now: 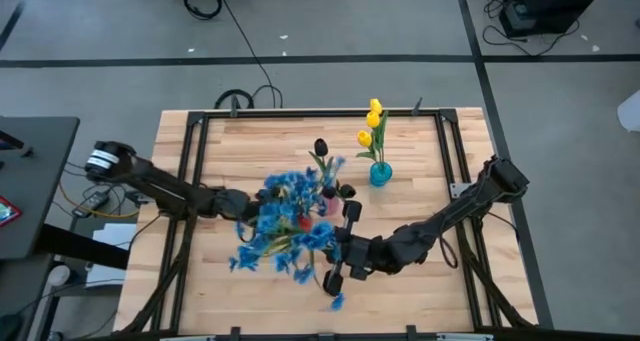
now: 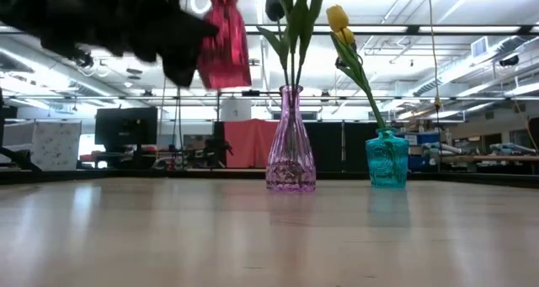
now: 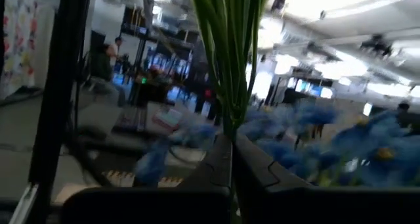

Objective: Sort flowers into vase by color
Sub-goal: Put the blue flower into the red vase

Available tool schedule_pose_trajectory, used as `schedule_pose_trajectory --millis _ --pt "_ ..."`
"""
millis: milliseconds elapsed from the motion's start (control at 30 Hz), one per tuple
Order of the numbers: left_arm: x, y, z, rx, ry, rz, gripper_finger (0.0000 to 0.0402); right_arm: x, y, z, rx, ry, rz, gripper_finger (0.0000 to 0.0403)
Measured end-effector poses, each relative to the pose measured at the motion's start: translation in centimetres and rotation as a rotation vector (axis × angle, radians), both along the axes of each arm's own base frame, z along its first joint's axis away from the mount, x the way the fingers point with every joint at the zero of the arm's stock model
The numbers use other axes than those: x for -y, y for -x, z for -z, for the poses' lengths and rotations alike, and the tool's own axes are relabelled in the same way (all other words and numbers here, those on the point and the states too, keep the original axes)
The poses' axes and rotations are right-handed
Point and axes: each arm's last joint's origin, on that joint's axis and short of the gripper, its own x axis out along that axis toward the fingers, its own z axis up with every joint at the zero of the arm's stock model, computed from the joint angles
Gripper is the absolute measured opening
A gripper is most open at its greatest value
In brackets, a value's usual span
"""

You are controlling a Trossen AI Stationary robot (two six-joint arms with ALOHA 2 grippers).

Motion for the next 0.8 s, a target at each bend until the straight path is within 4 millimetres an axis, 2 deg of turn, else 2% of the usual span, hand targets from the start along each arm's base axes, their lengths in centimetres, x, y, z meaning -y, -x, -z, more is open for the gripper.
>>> schedule_pose_trajectory --millis 200,467,633,800 --pt "1.0 0.0 -4.3 0.038 -0.037 0.005 0.0237 -0.4 0.4 -2.2 0.037 0.057 0.006 0.0012" --pt "2.7 -0.5 -8.1 0.054 -0.092 0.031 0.0237 0.0 0.1 -2.7 0.075 0.059 -0.022 0.0012" --pt "2.9 -0.6 -9.3 0.089 -0.061 0.076 0.0237 0.1 0.2 -2.9 0.099 0.076 -0.032 0.0012" --pt "2.9 -0.6 -9.3 0.087 -0.059 0.084 0.0238 0.2 0.3 -3.2 0.124 0.091 -0.025 0.0012"
